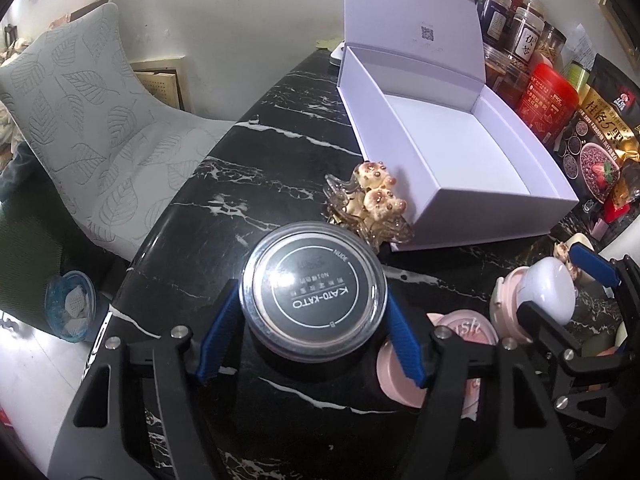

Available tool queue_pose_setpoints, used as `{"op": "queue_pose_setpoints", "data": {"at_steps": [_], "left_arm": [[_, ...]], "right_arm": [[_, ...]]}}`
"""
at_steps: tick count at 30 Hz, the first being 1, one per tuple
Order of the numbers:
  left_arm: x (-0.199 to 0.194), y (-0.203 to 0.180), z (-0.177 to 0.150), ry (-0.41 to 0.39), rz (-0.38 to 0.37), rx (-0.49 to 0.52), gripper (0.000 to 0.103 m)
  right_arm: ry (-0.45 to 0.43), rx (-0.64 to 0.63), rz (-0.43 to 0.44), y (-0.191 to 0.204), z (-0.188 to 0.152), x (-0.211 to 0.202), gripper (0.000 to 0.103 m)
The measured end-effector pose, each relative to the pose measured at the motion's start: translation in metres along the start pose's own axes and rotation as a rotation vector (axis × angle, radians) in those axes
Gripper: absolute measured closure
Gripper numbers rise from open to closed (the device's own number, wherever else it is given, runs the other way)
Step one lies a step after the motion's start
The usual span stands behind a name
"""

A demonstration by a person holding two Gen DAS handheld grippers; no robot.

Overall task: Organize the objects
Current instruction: 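Grasp the black-lidded jar with the left tool while the right tool grasps the white jar, then lift both jars and carry them toward the open white box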

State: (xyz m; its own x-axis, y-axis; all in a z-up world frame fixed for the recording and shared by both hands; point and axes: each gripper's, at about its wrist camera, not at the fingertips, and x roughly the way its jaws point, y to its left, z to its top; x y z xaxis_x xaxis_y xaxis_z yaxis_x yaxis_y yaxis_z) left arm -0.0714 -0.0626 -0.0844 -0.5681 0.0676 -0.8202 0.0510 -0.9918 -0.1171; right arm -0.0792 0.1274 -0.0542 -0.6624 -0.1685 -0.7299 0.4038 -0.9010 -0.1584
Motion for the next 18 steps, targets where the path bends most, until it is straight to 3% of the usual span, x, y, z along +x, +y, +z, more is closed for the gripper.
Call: {"op": "queue_pose_setpoints", "data": {"at_steps": [6, 12, 18], "left_arm": [[-0.003, 0.003, -0.001, 0.001, -0.015, -0.014, 0.035], [-0.014, 0.001, -0.002, -0.024, -0.008, 0.002, 0.035], [-0.022, 0.003, -0.003, -0.033, -0.006, -0.006, 0.035]], "right_arm": [[-0.004, -0.023, -0.008, 0.003, -0.002, 0.000, 0.016], [0.009, -0.058, 0.025, 0.010, -0.004, 0.002, 0.046], [-0.011, -0.056, 0.030, 0.010, -0.003, -0.006, 0.050]]}}
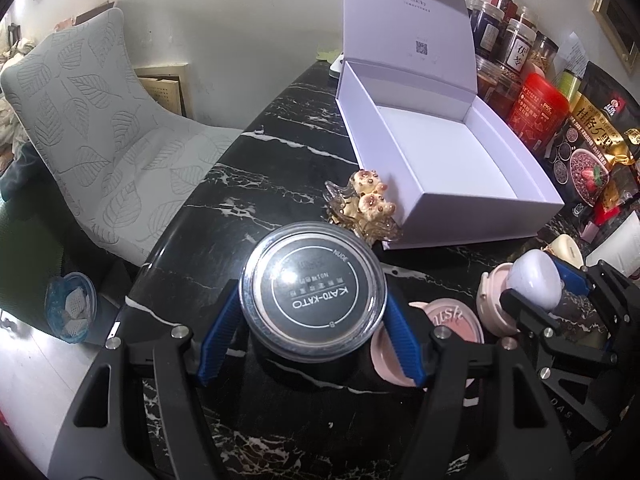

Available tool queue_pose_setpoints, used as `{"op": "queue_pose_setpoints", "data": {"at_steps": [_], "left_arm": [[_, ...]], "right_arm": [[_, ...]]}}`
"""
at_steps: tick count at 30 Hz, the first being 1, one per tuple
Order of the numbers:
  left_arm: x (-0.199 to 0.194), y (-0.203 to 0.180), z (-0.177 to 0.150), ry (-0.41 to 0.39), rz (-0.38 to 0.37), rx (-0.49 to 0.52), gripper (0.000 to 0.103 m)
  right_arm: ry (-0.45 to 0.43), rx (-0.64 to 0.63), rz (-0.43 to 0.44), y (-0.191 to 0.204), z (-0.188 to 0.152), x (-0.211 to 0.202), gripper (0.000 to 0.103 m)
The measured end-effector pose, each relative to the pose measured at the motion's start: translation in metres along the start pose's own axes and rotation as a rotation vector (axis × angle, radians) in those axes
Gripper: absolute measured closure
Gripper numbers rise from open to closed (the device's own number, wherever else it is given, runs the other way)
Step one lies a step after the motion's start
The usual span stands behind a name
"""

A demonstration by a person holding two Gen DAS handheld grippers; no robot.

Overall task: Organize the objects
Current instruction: 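Lift both jars and carry them toward the open white box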

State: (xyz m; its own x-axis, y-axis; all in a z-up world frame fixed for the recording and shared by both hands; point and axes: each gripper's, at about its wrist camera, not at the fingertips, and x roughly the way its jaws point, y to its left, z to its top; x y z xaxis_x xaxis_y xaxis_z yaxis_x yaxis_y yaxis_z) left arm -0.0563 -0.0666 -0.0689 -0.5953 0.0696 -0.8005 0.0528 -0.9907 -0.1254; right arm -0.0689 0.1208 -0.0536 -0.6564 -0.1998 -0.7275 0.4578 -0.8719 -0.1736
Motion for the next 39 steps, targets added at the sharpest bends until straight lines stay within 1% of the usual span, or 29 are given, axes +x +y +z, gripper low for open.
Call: {"op": "queue_pose_setpoints", "data": {"at_steps": [9, 18, 29, 35, 39], "left_arm": [[-0.012, 0.001, -0.003, -0.006, -0.001, -0.003, 0.035], [-0.034, -0.001, -0.011, -0.026, 0.005, -0.001, 0.035], [-0.070, -0.015, -0.022, -0.078, 0.020, 0.040, 0.035], [-0.090, -0.027, -0.026, -0.115, 0.010, 0.065, 0.035], [-0.103, -0.035, -0.030, -0.134, -0.011, 0.079, 0.035]], "right_arm": [[-0.054, 0.016, 0.024, -0.002, 0.003, -0.019, 0.050], [-0.070, 0.021, 0.042, -0.001, -0.001, -0.039, 0.050], [-0.108, 0.002, 0.035, 0.007, -0.011, -0.074, 0.050], [-0.137, 0.003, 0.022, 0.005, -0.016, -0.096, 0.050], [-0.158, 0.007, 0.013, 0.004, -0.021, -0.112, 0.050]]}}
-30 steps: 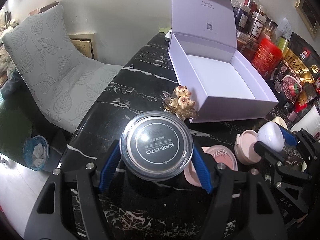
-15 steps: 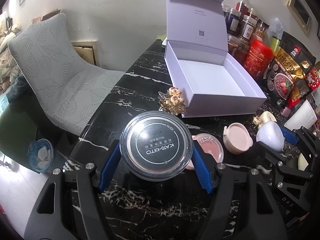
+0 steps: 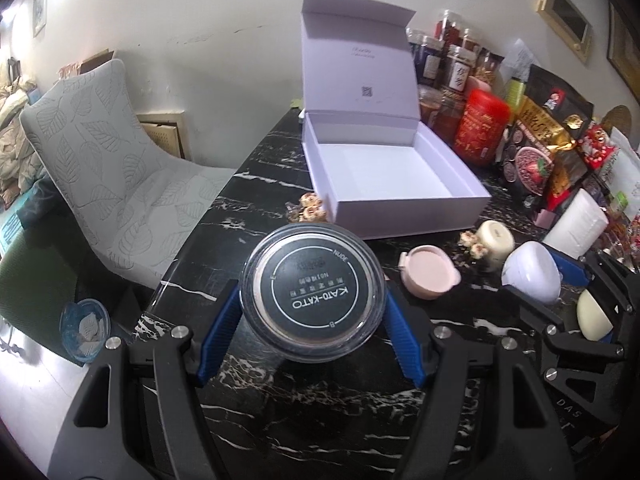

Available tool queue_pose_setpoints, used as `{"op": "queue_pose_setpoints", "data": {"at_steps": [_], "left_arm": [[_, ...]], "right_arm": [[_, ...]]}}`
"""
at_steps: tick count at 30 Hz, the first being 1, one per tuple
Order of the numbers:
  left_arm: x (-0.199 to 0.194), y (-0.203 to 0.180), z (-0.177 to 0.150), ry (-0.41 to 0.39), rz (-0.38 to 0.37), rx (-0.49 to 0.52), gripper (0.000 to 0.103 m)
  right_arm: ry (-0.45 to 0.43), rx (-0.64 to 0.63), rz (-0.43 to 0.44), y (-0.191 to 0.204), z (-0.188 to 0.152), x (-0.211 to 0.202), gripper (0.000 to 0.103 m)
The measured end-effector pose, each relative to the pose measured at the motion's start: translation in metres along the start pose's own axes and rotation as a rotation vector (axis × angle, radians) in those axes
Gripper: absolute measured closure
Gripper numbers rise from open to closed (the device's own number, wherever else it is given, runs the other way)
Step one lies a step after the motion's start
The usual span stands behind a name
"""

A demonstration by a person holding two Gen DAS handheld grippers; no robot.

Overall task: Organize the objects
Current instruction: 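Lift both jars and carry them toward the open white box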

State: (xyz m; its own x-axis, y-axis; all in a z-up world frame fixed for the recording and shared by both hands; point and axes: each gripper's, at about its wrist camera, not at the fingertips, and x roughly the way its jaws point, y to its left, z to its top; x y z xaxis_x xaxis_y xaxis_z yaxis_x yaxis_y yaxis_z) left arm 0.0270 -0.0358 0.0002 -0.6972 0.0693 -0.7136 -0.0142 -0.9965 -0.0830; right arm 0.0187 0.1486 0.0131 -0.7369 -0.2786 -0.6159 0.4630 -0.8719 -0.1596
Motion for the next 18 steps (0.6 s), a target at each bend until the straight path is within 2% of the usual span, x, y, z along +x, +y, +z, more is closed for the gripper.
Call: {"op": "queue_pose_setpoints", "data": {"at_steps": [8, 18], "left_arm": [[-0.020, -0.015, -0.004, -0.025, -0.035, 0.032, 0.035], [-0.016, -0.032, 0.006, -0.021, -0.072, 0.074, 0.035]], "right_arm": [[-0.022, 0.004, -0.023, 0.000, -0.005, -0.030, 0.050], [-0.020, 0.026, -0.033, -0.010, -0.004, -0.037, 0.050]]}}
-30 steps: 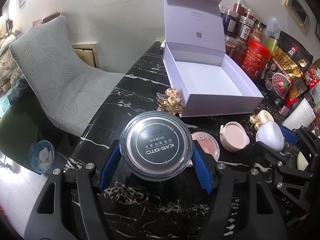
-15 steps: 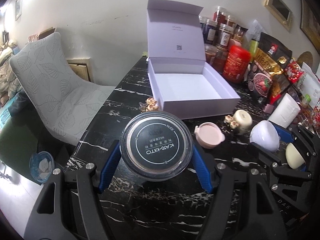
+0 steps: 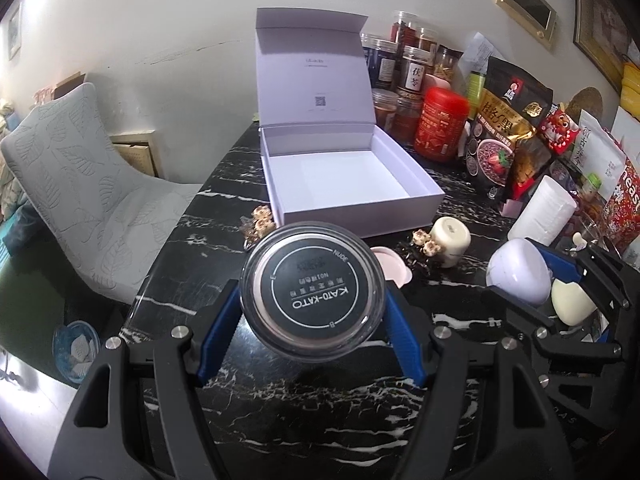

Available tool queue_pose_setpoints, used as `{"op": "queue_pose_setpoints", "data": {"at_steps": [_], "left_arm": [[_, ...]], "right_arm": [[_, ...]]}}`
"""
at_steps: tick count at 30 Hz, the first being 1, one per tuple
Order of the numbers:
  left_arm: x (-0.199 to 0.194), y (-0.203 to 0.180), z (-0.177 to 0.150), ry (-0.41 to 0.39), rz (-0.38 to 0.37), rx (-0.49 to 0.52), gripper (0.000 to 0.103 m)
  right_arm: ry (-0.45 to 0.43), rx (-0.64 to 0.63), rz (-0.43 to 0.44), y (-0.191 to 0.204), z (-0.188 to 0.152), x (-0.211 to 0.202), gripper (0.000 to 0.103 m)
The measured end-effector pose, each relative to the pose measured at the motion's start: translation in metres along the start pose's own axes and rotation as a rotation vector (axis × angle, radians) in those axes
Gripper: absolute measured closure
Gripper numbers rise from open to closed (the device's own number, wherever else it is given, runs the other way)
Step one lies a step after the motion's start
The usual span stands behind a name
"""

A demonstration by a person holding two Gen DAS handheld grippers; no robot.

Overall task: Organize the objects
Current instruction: 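Lift both jars and carry them toward the open white box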

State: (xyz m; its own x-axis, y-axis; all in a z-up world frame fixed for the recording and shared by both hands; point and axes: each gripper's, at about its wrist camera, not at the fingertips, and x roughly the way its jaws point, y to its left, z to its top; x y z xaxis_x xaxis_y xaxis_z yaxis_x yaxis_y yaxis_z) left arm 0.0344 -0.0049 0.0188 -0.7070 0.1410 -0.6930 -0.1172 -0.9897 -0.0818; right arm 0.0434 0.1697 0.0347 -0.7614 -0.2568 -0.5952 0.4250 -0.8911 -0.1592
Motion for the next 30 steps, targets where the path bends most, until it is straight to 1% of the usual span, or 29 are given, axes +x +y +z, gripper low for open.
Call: {"op": "queue_pose_setpoints", "data": {"at_steps": [9, 18, 22, 30], "left_arm": [[0.021, -0.004, 0.028, 0.007, -0.004, 0.021, 0.035], [0.058, -0.002, 0.062, 0.020, -0.008, 0.021, 0.035], [0.074, -0.002, 0.076, 0.021, -0.012, 0.021, 0.035], [0.106, 0.000, 0.107, 0.017, -0.019, 0.051, 0.035]], "right_arm": [[-0.001, 0.002, 0.012, -0.015, 0.020, 0.021, 0.050], [0.003, -0.011, 0.020, -0.033, 0.047, 0.055, 0.050], [0.002, -0.004, 0.008, -0.044, 0.059, 0.071, 0.050], [0.019, 0.004, -0.002, -0.062, 0.080, 0.106, 0.050]]}}
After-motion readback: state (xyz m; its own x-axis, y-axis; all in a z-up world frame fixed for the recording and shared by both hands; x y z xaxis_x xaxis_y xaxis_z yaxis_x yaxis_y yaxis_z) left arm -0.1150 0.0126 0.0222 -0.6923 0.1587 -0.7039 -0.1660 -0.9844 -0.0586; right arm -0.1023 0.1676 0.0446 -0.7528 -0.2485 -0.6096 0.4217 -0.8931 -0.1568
